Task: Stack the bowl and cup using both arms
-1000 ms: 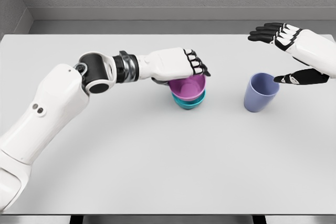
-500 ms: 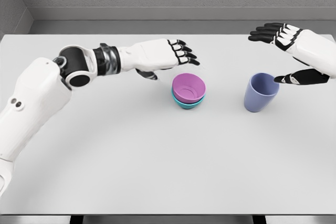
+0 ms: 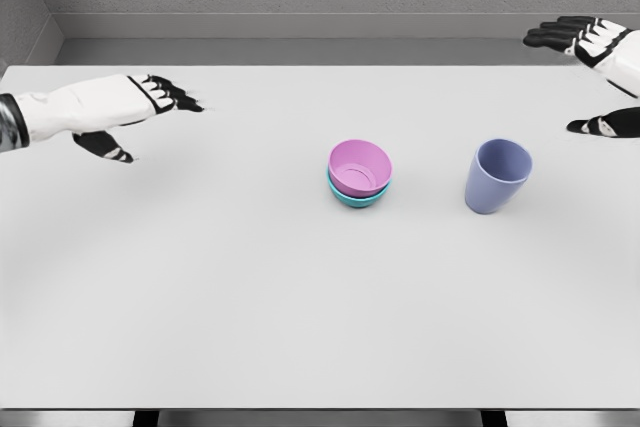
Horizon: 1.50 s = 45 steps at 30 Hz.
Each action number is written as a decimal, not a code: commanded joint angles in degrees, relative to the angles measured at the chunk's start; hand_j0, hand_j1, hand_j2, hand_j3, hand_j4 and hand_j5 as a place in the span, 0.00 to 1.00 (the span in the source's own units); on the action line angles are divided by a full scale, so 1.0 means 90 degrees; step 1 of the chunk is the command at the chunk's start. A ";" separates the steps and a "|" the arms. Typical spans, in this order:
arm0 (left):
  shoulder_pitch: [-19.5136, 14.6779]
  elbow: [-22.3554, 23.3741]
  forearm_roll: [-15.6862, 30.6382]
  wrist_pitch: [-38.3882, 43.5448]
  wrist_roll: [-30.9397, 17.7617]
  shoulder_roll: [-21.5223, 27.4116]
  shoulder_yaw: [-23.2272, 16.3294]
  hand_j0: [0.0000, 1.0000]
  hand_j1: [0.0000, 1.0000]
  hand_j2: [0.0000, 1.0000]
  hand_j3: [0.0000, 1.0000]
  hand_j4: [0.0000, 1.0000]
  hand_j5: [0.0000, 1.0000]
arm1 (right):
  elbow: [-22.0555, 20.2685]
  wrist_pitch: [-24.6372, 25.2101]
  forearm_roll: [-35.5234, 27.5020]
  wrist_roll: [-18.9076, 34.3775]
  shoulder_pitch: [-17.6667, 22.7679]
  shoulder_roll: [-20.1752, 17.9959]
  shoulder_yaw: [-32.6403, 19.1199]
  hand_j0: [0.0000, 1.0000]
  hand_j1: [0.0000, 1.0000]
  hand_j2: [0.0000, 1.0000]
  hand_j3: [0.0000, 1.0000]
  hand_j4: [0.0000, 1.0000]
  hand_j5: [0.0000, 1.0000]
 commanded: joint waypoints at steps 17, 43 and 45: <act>0.0068 0.0030 0.0070 0.0014 -0.0014 0.0196 0.0085 1.00 1.00 1.00 1.00 1.00 1.00 | 0.0509 0.0192 0.0999 0.2235 -0.0615 0.0247 0.0445 1.00 1.00 1.00 1.00 1.00 1.00; 0.0059 0.0020 0.0070 0.0014 -0.0024 0.0265 0.0046 1.00 1.00 1.00 1.00 1.00 1.00 | 0.0656 0.0573 0.1566 0.2313 -0.1524 0.0853 0.1695 1.00 1.00 1.00 1.00 1.00 1.00; 0.0059 0.0020 0.0070 0.0014 -0.0024 0.0265 0.0056 1.00 1.00 1.00 1.00 1.00 1.00 | 0.0656 0.0573 0.1566 0.2313 -0.1524 0.0862 0.1705 1.00 1.00 1.00 1.00 1.00 1.00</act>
